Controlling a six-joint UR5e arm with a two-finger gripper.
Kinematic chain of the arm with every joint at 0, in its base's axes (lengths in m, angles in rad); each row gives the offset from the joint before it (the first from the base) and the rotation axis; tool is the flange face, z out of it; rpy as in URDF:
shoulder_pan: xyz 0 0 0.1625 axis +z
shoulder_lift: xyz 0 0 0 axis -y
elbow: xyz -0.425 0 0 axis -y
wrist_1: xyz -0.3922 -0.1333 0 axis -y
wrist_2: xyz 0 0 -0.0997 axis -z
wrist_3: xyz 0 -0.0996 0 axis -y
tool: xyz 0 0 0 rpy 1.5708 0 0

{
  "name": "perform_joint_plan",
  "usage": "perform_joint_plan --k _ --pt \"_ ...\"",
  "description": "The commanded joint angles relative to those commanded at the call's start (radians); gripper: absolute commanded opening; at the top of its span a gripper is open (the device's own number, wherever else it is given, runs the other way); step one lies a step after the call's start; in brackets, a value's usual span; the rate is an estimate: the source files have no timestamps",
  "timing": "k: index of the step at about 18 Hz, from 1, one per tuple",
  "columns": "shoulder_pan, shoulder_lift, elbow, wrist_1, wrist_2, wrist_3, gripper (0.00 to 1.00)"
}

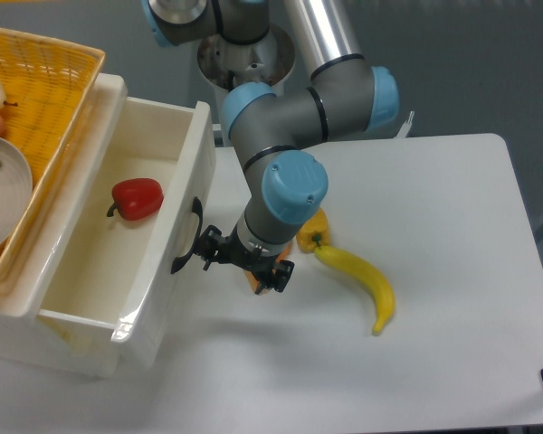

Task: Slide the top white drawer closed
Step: 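Push the open white drawer inward into the cabinet with the gripper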

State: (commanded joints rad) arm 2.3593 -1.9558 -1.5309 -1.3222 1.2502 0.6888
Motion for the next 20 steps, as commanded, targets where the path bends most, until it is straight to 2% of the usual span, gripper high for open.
perform_joint_plan --k 5,20 --pt "-0.008 0.006 -0.002 -0.015 0.0 0.0 1.0" --pt "-0.037 0.012 -0.002 -0.015 -0.002 -0.018 1.0"
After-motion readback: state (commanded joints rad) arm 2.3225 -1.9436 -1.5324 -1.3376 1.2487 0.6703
